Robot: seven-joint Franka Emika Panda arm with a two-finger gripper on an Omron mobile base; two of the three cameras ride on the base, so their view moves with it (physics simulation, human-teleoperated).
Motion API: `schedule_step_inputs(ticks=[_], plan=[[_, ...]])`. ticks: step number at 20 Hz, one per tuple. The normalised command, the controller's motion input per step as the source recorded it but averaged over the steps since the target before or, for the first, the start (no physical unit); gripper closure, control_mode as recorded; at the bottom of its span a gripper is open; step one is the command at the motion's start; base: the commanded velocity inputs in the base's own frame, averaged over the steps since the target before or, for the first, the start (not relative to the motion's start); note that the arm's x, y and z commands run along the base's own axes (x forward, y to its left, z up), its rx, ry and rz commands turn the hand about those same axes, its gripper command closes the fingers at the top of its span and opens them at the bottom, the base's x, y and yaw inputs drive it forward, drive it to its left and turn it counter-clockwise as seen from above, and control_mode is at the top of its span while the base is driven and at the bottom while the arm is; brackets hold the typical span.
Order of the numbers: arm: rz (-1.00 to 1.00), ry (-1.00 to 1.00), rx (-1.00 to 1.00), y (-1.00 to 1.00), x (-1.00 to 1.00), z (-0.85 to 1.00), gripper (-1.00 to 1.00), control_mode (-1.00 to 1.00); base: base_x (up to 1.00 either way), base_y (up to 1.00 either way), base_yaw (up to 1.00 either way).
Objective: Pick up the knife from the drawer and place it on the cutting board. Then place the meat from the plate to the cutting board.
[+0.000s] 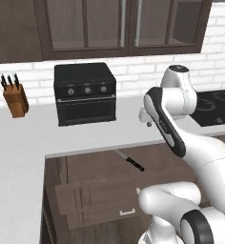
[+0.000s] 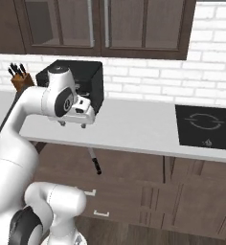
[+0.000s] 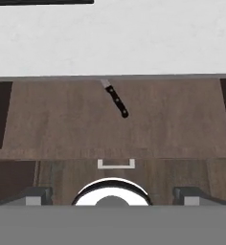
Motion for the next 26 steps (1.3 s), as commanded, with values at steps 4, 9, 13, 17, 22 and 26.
schedule_step_inputs(ticks=[4,9,13,17,22,26], plan=[[-0.01,0.16,-0.05,-0.08,0.00,-0.94,-1.00,-1.00,0.00,0.00,0.00],[0.00,0.05,0.00,-0.28,0.00,-0.82,-1.00,-1.00,0.00,0.00,0.00],[0.00,0.06,0.00,-0.18,0.02,-0.75,-1.00,-1.00,0.00,0.00,0.00],[0.00,0.01,0.00,0.00,0.18,-0.53,-1.00,-1.00,0.00,0.00,0.00],[0.00,0.01,0.00,0.00,0.12,-0.23,-1.00,-1.00,0.00,0.00,0.00],[0.00,0.00,0.00,0.00,0.38,-0.23,-1.00,-1.00,0.00,0.00,0.00]])
